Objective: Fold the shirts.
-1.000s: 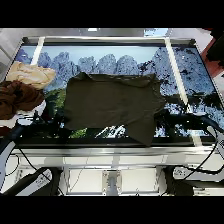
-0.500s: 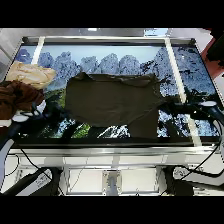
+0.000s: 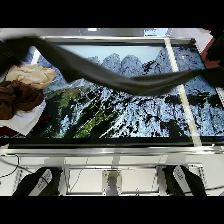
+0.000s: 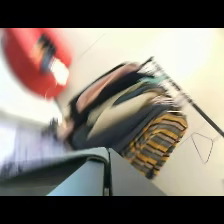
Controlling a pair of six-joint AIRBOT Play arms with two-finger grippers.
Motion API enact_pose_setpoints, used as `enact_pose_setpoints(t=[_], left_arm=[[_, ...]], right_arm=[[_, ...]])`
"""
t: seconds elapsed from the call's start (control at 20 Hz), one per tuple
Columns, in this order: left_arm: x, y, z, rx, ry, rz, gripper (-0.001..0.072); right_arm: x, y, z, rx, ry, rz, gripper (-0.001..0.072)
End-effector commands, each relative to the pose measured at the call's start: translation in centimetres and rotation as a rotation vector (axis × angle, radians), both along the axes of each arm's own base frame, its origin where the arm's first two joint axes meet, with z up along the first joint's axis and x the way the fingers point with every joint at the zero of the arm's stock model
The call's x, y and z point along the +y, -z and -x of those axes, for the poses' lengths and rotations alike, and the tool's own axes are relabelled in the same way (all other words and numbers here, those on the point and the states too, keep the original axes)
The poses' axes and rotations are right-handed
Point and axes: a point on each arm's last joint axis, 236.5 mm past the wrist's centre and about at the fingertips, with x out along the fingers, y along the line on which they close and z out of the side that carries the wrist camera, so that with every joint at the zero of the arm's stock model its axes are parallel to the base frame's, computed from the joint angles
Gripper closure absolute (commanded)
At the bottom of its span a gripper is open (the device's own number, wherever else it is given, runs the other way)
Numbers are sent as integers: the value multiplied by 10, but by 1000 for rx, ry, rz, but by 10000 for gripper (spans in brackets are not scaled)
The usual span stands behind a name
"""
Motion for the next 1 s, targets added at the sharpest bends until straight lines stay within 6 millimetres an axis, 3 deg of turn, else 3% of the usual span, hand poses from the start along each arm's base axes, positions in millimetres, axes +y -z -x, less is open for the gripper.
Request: enact_pose_setpoints(t=[0.0, 0.1, 0.2, 0.25, 0.35, 0.5, 0.65, 0.8, 0.95], left_arm=[[-14, -111, 82, -320, -116, -146, 698], [-7, -136, 105, -388, -280, -270, 698], [13, -135, 106, -343, -449, -418, 698], [28, -122, 98, -263, -513, -459, 698], [45, -69, 72, -49, -509, -548, 698], [31, 11, 35, 203, -273, -569, 698], [26, 82, -18, 364, -181, -555, 698], [27, 165, -77, 494, -209, -664, 698], [42, 253, -137, 663, -298, -709, 698]], right_arm=[[18, -123, 69, -334, 190, 236, 687], [28, -160, 89, -423, 241, 337, 687], [27, -181, 91, -478, 266, 348, 687], [21, -181, 85, -471, 263, 313, 687], [10, -169, 63, -407, 190, 210, 687], [-3, -141, 26, -291, 28, 48, 687], [-5, -58, -26, -21, -93, 51, 687], [12, 63, -91, 279, -152, 104, 687], [19, 178, -154, 467, -101, 156, 687]])
